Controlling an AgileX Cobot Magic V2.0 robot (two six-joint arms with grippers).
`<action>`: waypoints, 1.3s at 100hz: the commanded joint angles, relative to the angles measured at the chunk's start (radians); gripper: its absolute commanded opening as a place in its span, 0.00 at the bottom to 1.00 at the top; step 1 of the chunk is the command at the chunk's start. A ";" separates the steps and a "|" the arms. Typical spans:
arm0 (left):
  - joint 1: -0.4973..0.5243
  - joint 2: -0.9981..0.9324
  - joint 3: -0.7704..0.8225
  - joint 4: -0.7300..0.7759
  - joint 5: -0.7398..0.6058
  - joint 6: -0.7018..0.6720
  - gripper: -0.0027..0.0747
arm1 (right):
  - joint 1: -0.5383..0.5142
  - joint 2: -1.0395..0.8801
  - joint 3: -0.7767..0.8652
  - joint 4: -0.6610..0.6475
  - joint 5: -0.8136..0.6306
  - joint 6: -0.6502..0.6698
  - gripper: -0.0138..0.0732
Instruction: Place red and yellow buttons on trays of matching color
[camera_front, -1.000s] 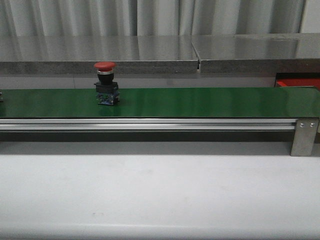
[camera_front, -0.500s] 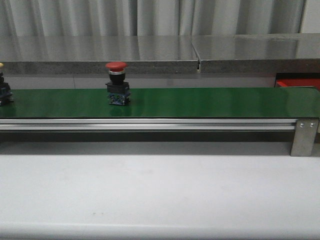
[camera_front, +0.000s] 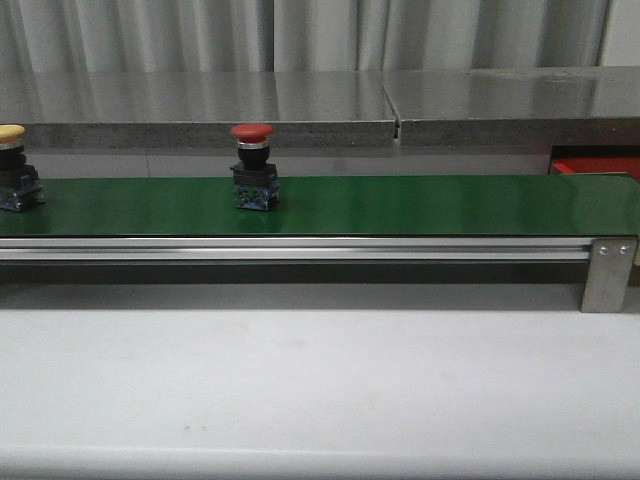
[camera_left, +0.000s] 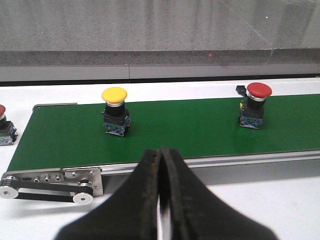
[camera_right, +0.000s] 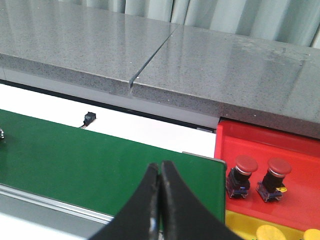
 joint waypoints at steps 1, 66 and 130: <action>-0.007 0.005 -0.026 -0.028 -0.061 -0.002 0.01 | -0.001 -0.005 -0.024 0.027 -0.028 -0.006 0.02; -0.007 0.005 -0.026 -0.028 -0.061 -0.002 0.01 | -0.001 0.009 -0.028 0.089 0.132 -0.006 0.80; -0.007 0.005 -0.026 -0.028 -0.061 -0.002 0.01 | 0.005 0.669 -0.571 -0.163 0.477 -0.006 0.80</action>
